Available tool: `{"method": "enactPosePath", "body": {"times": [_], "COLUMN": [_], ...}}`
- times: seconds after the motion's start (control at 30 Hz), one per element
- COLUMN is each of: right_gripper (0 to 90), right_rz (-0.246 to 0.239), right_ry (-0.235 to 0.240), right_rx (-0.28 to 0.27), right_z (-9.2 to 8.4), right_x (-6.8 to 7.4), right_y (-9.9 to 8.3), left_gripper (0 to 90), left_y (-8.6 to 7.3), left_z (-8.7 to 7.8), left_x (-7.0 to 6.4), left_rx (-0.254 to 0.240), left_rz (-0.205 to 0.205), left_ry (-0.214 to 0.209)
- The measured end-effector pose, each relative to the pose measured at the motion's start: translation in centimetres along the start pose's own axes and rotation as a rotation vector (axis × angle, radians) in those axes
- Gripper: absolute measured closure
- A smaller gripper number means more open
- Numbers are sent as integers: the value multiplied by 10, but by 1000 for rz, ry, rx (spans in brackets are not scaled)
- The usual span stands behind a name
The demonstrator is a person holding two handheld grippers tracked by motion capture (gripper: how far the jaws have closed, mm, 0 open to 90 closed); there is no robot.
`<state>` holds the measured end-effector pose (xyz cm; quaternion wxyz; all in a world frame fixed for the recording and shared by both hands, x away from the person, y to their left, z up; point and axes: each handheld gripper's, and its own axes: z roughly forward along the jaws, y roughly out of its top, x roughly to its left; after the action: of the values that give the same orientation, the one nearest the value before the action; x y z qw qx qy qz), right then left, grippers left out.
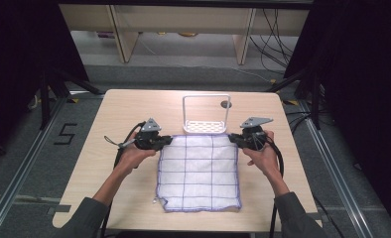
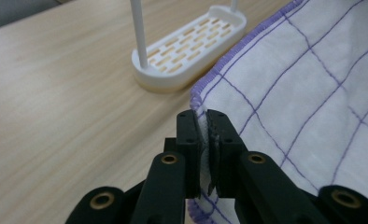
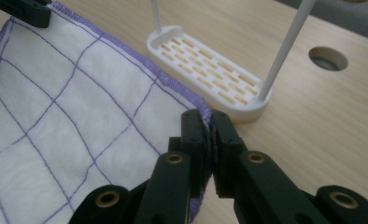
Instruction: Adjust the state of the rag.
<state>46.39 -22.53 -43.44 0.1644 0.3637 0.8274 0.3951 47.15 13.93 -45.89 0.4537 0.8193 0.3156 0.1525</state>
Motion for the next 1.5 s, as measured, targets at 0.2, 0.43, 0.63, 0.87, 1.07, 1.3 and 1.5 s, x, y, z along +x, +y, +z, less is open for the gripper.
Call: {"method": "enactPosePath", "body": {"times": [0.2,0.43,0.63,0.87,1.07,1.3,1.5], "right_gripper": [857,855,852,850,849,845,839], "right_rz": [-30,-82,-94,-92,-82,-75,-94], "right_ry": [6,24,73,96,116,125,132], "right_rx": [-50,-75,-65,-50,-28,-5,28], "right_z": [-17,-40,-53,-57,-57,-59,-61], "right_x": [-2,13,33,51,55,64,72], "right_y": [8,-10,-31,-53,-71,-88,-100], "left_gripper": [835,832,827,822,813,807,807], "left_y": [15,-3,-29,-56,-69,-84,-96], "left_z": [-21,-45,-60,-64,-62,-65,-70], "left_x": [-13,-41,-63,-75,-87,-97,-101], "left_rx": [-41,-37,-22,14,30,68,114], "left_rz": [37,113,151,167,178,200,243], "left_ry": [-11,-45,-69,-78,-94,-109,-136]}}
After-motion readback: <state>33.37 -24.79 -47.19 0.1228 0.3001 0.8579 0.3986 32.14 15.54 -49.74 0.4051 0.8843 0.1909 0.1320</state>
